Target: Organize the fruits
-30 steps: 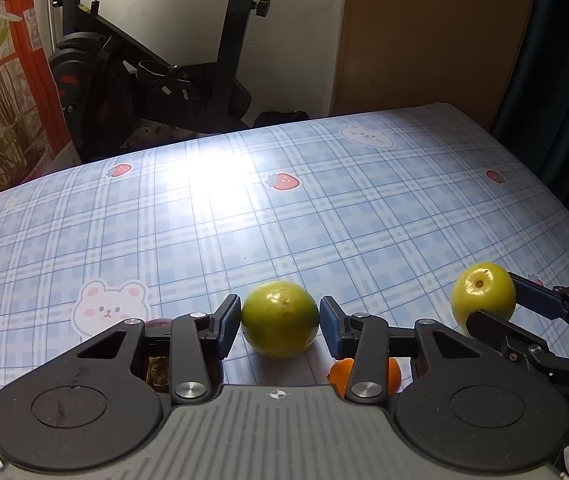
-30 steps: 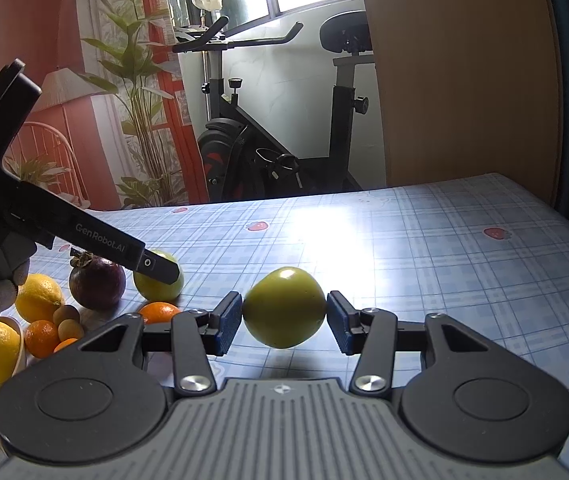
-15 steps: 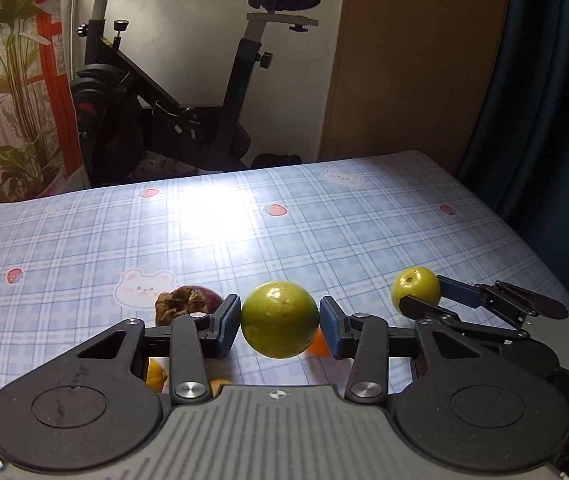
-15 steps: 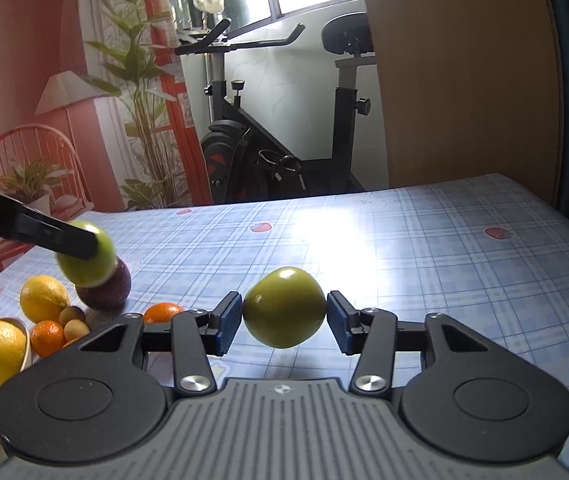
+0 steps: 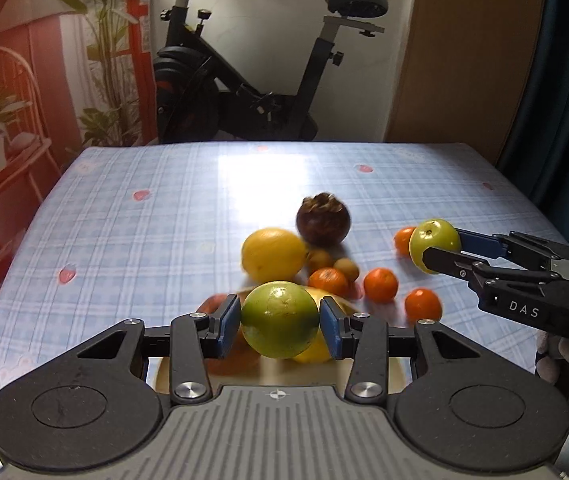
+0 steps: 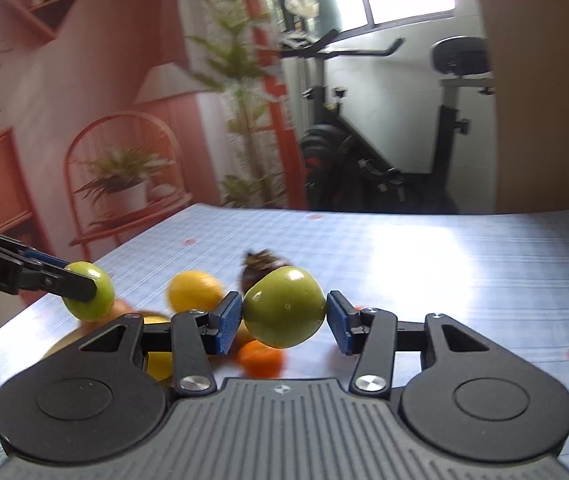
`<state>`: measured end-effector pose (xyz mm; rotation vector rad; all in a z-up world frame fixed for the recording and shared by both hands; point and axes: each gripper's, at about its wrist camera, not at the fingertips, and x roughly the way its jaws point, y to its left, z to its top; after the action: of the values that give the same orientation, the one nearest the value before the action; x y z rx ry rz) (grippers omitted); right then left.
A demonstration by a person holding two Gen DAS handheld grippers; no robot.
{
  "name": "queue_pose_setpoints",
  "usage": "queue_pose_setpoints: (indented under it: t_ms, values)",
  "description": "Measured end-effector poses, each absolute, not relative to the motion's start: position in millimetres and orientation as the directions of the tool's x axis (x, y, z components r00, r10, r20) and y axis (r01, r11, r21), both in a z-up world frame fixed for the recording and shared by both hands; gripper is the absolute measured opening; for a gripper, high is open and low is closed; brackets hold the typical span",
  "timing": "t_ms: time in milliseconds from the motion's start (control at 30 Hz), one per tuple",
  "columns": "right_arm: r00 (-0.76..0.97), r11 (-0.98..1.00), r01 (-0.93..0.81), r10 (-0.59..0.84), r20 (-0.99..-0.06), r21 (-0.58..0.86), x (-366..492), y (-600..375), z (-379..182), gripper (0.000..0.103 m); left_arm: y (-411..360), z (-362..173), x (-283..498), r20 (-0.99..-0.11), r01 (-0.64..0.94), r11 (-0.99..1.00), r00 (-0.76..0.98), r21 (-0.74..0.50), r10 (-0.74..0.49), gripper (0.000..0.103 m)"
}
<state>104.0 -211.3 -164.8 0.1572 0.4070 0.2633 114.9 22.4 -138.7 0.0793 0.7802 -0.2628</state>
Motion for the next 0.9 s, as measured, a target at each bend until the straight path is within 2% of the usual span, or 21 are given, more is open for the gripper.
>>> queue_pose_setpoints:
  t_ms: [133,300,567,733,900]
  values:
    - [0.845,0.936,-0.284,0.346,-0.408,0.206,101,-180,-169,0.049,50,-151,103,-0.731,0.227,0.972,0.654,-0.056,-0.195,0.046]
    - [0.803,0.927,-0.307,0.374,-0.463,0.216,99,-162,-172,0.049,61,-161,104,-0.747,0.221,0.975,0.642,-0.037,-0.174,0.046]
    - [0.766,0.932,-0.341,0.353,-0.536,0.127,103,-138,-182,0.049,64,-179,115,-0.773,0.238,0.971,0.615,-0.003,-0.153,0.046]
    - [0.748,0.929,-0.362,0.336,-0.572,0.071,109,-126,-186,0.049,64,-184,115,-0.764,0.227,0.972,0.638,0.064,-0.099,0.046]
    - [0.748,0.932,-0.359,0.324,-0.580,0.058,116,-127,-188,0.049,72,-184,117,-0.755,0.220,0.974,0.646,0.049,-0.108,0.046]
